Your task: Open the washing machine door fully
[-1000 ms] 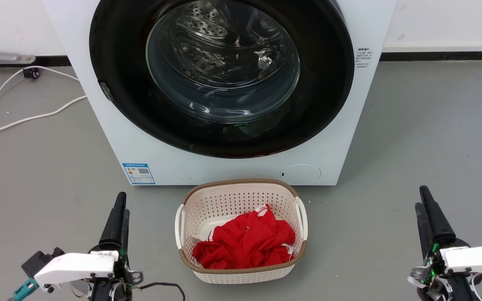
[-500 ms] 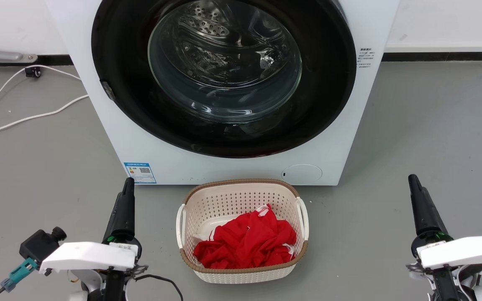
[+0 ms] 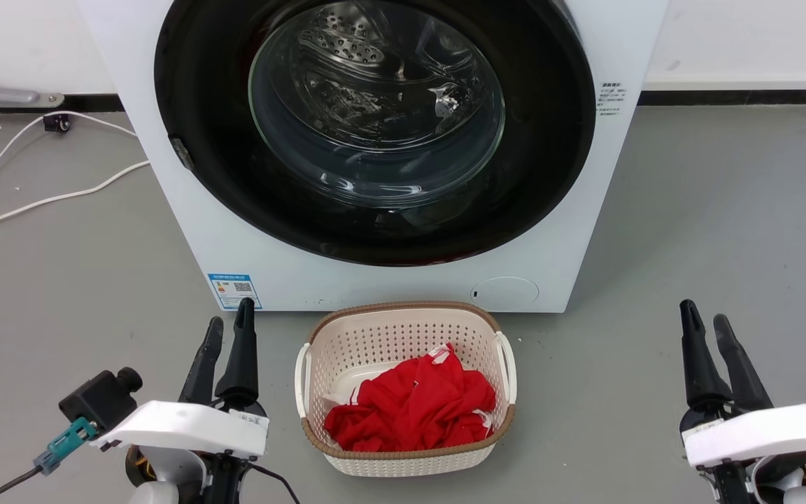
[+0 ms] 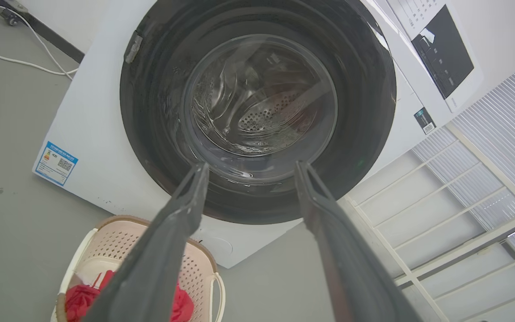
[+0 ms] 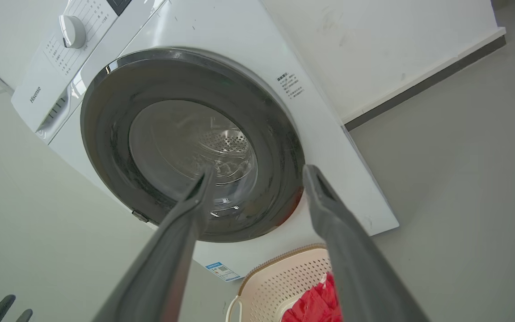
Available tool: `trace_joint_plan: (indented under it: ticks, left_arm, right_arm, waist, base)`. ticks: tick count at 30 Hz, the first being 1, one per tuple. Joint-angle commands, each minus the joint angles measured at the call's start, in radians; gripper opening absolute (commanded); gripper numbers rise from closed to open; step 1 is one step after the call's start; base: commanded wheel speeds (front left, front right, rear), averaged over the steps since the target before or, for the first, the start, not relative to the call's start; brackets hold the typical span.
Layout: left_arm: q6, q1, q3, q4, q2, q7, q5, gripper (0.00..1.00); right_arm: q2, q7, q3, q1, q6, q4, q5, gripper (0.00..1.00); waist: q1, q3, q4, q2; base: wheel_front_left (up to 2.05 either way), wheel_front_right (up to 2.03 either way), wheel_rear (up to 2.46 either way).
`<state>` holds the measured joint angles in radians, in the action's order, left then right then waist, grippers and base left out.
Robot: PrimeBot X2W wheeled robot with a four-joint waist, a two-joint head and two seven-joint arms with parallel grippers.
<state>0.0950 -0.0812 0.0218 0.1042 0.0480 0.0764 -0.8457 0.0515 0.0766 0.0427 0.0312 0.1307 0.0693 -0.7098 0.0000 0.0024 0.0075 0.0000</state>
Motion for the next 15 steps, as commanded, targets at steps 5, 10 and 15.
trace_joint_plan:
  ticks: [5, 10, 15]
  left_arm:
    - [-0.012, -0.011, 0.012, -0.003, 0.003, 0.026, 0.112, 1.0]
    - [-0.03, -0.004, 0.019, 0.006, 0.003, 0.041, 0.195, 1.0]
    - [-0.043, 0.004, 0.028, 0.006, 0.003, 0.055, 0.267, 1.0]
  right_arm:
    - [-0.001, 0.019, -0.001, -0.008, 0.0, -0.02, 0.11, 1.0]
    - [-0.001, 0.022, -0.012, -0.018, 0.0, -0.022, 0.181, 1.0]
    - [-0.001, 0.025, -0.026, -0.024, 0.0, -0.024, 0.241, 1.0]
  waist:
    - [0.0, -0.002, -0.004, 0.0]
    - [0.0, -0.002, -0.008, 0.0]
    - [0.0, -0.002, -0.009, 0.0]
  base:
    - [0.0, 0.0, 0.0]
    - [0.0, 0.0, 0.0]
    - [0.0, 0.0, 0.0]
